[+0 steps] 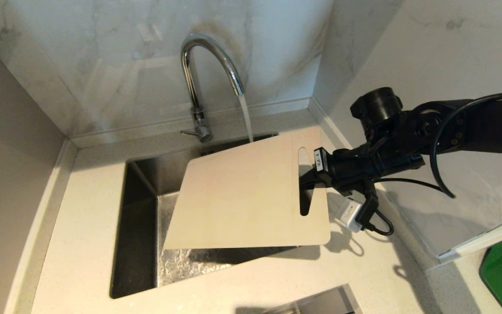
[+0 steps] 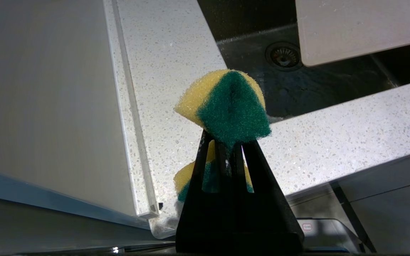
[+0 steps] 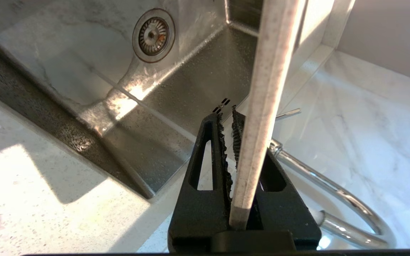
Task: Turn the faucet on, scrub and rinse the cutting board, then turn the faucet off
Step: Scrub the cutting board underwater
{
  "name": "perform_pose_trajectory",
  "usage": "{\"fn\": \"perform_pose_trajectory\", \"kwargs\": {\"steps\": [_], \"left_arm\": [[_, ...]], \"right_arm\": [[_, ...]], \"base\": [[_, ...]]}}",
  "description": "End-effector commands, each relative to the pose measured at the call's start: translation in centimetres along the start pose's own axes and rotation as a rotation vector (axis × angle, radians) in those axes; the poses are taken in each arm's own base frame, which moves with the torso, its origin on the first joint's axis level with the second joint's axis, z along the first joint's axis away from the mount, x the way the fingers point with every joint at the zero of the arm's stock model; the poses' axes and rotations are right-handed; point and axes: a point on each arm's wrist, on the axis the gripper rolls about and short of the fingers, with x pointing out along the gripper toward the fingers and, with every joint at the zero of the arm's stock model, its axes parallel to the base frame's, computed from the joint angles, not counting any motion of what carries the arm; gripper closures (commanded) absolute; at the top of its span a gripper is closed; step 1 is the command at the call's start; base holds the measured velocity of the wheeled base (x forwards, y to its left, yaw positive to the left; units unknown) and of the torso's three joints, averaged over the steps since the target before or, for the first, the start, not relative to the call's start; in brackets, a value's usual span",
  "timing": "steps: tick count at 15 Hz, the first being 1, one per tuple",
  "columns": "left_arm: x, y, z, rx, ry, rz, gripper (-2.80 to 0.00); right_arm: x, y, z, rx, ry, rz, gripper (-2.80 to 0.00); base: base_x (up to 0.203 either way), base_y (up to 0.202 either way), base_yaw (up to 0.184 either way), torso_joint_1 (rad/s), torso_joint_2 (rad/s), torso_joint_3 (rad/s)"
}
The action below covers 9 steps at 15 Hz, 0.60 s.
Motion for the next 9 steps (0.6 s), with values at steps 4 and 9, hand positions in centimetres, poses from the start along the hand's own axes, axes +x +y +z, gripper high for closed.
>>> {"fn": "perform_pose_trajectory", "kwargs": {"steps": [4,9], "left_arm": [[0.03,0.0,0.02,-0.002,-0.005,-0.001,0.0],[-0.08,0.0,0.24,0.017,-0.003,0.0,0.0]], "right_arm": [[-1.17,-0.06,1.52,-0.002,0.012,-0.004,0.0],[-1.25,-0.15,1.62,-0.004,0.014,-0.006,0.0]], "base": [[0.0,0.0,0.0,0.0,0.0,0.0],[0.0,0.0,0.0,0.0,0.0,0.0]]}}
